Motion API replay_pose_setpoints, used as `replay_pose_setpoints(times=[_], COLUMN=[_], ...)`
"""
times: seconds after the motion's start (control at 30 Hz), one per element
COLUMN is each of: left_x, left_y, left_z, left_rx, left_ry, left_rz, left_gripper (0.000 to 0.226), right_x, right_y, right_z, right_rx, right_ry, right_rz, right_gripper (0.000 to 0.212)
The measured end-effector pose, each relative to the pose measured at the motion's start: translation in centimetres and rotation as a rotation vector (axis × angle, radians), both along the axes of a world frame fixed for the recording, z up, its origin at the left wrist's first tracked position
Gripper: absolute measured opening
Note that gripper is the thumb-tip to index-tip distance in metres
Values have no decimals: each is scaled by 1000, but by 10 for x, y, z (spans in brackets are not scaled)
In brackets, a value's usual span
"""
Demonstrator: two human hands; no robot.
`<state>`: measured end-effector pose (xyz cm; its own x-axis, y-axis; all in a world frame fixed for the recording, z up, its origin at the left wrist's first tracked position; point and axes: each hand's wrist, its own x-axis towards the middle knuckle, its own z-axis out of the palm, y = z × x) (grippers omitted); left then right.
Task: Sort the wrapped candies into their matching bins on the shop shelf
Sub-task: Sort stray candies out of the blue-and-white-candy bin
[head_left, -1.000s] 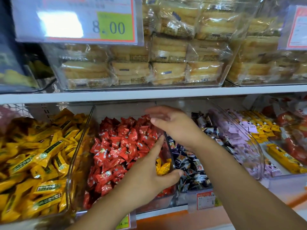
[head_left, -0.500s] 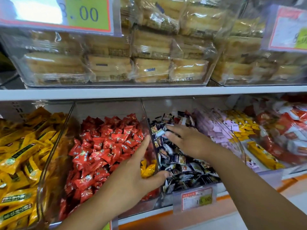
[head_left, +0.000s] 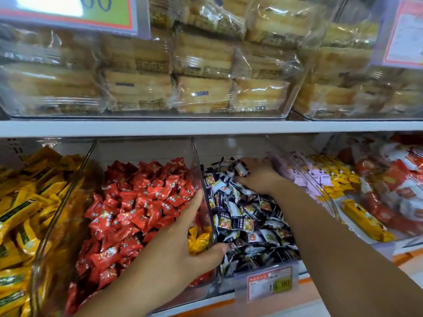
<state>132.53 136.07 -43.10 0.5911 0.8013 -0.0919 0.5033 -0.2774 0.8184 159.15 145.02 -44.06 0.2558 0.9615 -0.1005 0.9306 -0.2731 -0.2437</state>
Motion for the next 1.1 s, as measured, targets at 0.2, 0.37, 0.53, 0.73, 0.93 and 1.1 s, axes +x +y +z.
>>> replay_pose_setpoints(times=[0.2,0.37,0.53,0.73,0.93,1.1], left_x=[1,1,0,-1,-3,-2], left_y=[-1,-1,-2,-3,-5,-7], left_z=[2,0,3,7,8,5], left_rx=[4,4,-6,1,3,0], left_ry=[20,11,24,76,73,32], left_rz=[3,6,5,-25,-32,-11], left_gripper=[100,99,100,96,96,94], right_x=[0,-4,-3,-10,-35,-45], right_y=[0,10,-1,-27,-86,-120], right_z=[8,10,19,35,46,22], right_rx=[-59,-113,-18,152,368,276], right_ry=[84,44,204,363,489,237], right_rz=[99,108,46,0,76,152], right_gripper=[61,54,62,55,23,42])
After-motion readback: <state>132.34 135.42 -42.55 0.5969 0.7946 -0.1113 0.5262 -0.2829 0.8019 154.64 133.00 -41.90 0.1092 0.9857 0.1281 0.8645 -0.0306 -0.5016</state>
